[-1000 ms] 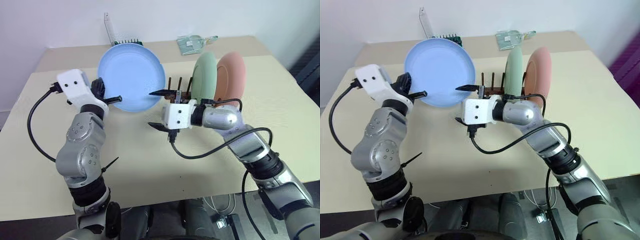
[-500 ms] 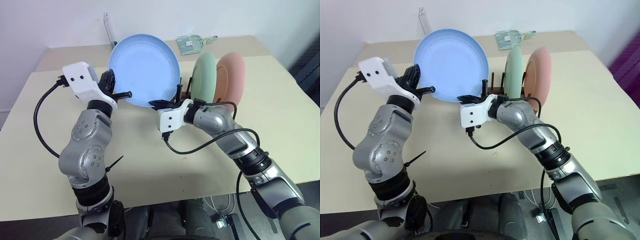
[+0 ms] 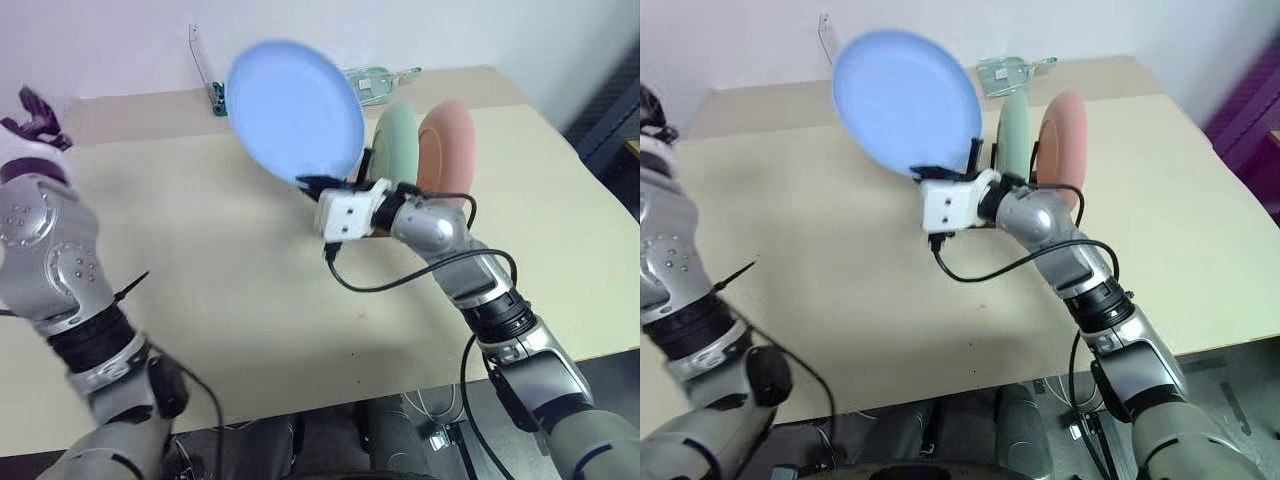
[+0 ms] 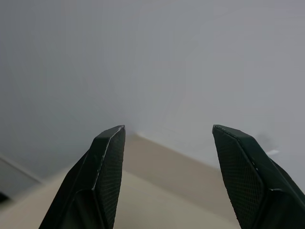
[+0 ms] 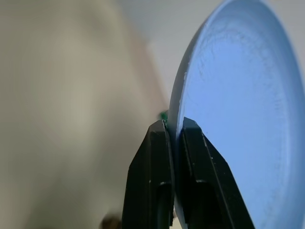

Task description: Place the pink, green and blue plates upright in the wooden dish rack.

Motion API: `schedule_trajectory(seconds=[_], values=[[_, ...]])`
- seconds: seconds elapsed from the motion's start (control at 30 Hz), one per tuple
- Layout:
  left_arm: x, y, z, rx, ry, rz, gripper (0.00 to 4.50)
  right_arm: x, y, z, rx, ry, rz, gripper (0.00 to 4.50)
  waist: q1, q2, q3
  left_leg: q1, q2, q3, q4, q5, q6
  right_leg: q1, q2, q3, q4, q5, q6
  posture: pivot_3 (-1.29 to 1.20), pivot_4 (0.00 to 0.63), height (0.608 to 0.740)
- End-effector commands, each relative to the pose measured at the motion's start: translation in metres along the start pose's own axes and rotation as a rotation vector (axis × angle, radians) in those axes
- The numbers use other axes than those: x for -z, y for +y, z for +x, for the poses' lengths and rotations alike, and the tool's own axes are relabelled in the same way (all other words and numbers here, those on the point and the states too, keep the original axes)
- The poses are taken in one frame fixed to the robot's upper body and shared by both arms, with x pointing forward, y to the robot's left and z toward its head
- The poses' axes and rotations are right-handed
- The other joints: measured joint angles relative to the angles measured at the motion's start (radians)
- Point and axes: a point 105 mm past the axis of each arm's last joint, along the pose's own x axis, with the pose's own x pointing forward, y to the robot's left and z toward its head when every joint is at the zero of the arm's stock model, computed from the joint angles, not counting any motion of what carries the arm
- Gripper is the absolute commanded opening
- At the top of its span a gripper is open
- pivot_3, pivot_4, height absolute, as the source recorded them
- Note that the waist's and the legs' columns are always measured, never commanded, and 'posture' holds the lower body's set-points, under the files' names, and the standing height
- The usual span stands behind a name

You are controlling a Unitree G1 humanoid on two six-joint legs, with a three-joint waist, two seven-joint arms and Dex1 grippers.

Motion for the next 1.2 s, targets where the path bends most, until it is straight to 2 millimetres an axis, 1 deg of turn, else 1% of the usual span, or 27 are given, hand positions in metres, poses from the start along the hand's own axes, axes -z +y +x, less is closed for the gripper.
schedule_trajectory(seconds=[0.03, 0.07, 0.13, 0.17, 0.2, 0.27, 0.33, 0.4, 0.47, 0.67, 0.9, 1.0, 1.1, 1.13, 1.2], values=[[0.029, -0.069, -0.030, 0.388, 0.031, 0.134, 2.95, -0.057, -0.045, -0.009, 0.136, -0.238, 0.411, 0.00, 0.006, 0.001, 0.001, 0.000, 0.000, 0.000, 0.001, 0.000, 0.000, 0.001, 0.000, 0.000, 0.000, 0.000, 0.000, 0.00, 0.150, 0.740], [0.037, -0.080, -0.041, 0.464, 0.041, 0.154, 2.95, -0.061, -0.050, -0.012, 0.155, -0.263, 0.519, 0.00, 0.008, 0.001, 0.001, -0.001, 0.000, -0.001, 0.001, 0.000, 0.000, 0.001, 0.000, 0.000, 0.001, 0.001, -0.001, 0.00, 0.150, 0.740], [0.064, -0.109, -0.077, 0.699, 0.125, 0.151, 2.95, -0.056, -0.061, -0.020, 0.235, -0.265, 0.757, 0.00, 0.008, 0.001, 0.000, -0.001, 0.000, -0.001, 0.002, -0.001, 0.001, 0.001, 0.000, -0.001, 0.000, 0.001, -0.002, 0.00, 0.150, 0.740], [0.074, -0.117, -0.091, 0.780, 0.166, 0.143, 2.95, -0.053, -0.063, -0.023, 0.265, -0.258, 0.835, 0.00, 0.006, 0.001, 0.000, 0.000, 0.001, -0.001, 0.001, -0.001, 0.001, 0.001, 0.000, -0.001, 0.000, 0.001, -0.002, 0.00, 0.150, 0.740], [0.079, -0.124, -0.106, 0.865, 0.181, 0.144, 2.95, -0.047, -0.065, -0.025, 0.299, -0.244, 0.931, 0.00, 0.004, 0.003, 0.000, 0.000, 0.001, -0.001, 0.001, -0.001, 0.001, 0.001, 0.001, -0.001, 0.000, 0.001, -0.002, 0.00, 0.150, 0.740], [0.087, -0.132, -0.126, 0.979, 0.237, 0.114, 2.95, -0.045, -0.060, -0.028, 0.302, -0.225, 1.026, 0.00, -0.001, 0.004, 0.001, -0.001, 0.001, 0.000, 0.000, -0.001, 0.001, -0.002, 0.001, 0.000, 0.000, 0.001, -0.003, 0.00, 0.150, 0.740], [0.093, -0.135, -0.138, 1.048, 0.270, 0.118, 2.95, -0.046, -0.052, -0.030, 0.271, -0.205, 1.073, 0.00, -0.003, 0.008, 0.001, -0.002, 0.002, 0.002, 0.000, 0.000, 0.001, -0.006, 0.001, 0.001, 0.002, 0.000, -0.004, 0.00, 0.150, 0.740], [0.097, -0.135, -0.143, 1.087, 0.278, 0.137, 2.95, -0.044, -0.046, -0.031, 0.250, -0.181, 1.134, 0.00, -0.008, 0.011, 0.001, -0.005, 0.003, 0.003, -0.001, 0.000, 0.000, -0.010, 0.001, 0.001, 0.003, 0.001, -0.004, 0.00, 0.150, 0.740], [0.098, -0.135, -0.144, 1.099, 0.276, 0.150, 2.95, -0.042, -0.044, -0.031, 0.245, -0.160, 1.154, 0.00, -0.009, 0.014, 0.000, -0.006, 0.003, 0.004, -0.001, 0.000, -0.001, -0.012, 0.001, 0.001, 0.003, 0.001, -0.005, 0.00, 0.150, 0.740], [0.093, -0.136, -0.141, 1.093, 0.279, 0.103, 2.95, -0.026, -0.036, -0.028, 0.211, -0.057, 1.184, 0.00, -0.003, 0.014, 0.000, -0.007, 0.003, 0.004, 0.000, 0.000, 0.000, -0.011, 0.001, 0.001, 0.003, 0.001, -0.005, 0.00, 0.150, 0.740], [0.088, -0.136, -0.149, 1.117, 0.283, 0.091, 2.95, -0.001, -0.045, -0.024, 0.253, 0.002, 1.272, 0.00, -0.005, 0.014, 0.000, -0.007, 0.003, 0.005, 0.000, 0.000, 0.000, -0.011, 0.001, 0.001, 0.003, 0.001, -0.005, 0.00, 0.150, 0.740], [0.087, -0.137, -0.149, 1.117, 0.284, 0.090, 2.95, 0.003, -0.044, -0.022, 0.229, 0.002, 1.330, 0.00, -0.004, 0.014, 0.000, -0.007, 0.003, 0.004, 0.000, 0.000, 0.000, -0.011, 0.001, 0.001, 0.003, 0.001, -0.005, 0.00, 0.150, 0.740], [0.087, -0.137, -0.150, 1.115, 0.286, 0.090, 2.95, 0.006, -0.047, -0.021, 0.234, 0.007, 1.323, 0.00, -0.005, 0.014, 0.000, -0.007, 0.003, 0.004, 0.000, 0.000, 0.000, -0.011, 0.001, 0.001, 0.003, 0.001, -0.005, 0.00, 0.150, 0.740], [0.086, -0.137, -0.150, 1.113, 0.287, 0.088, 2.99, 0.005, -0.048, -0.020, 0.234, 0.007, 1.310, 0.70, -0.005, 0.014, 0.000, -0.007, 0.003, 0.004, 0.000, 0.000, 0.000, -0.011, 0.001, 0.001, 0.003, 0.001, -0.005, 0.00, 0.150, 0.740], [0.086, -0.136, -0.150, 1.111, 0.289, 0.086, 2.99, 0.001, -0.050, -0.019, 0.238, 0.025, 1.200, 1.38, -0.005, 0.014, 0.000, -0.007, 0.003, 0.004, 0.000, 0.000, 0.000, -0.011, 0.001, 0.001, 0.003, 0.001, -0.005, 0.00, 0.150, 0.740]])
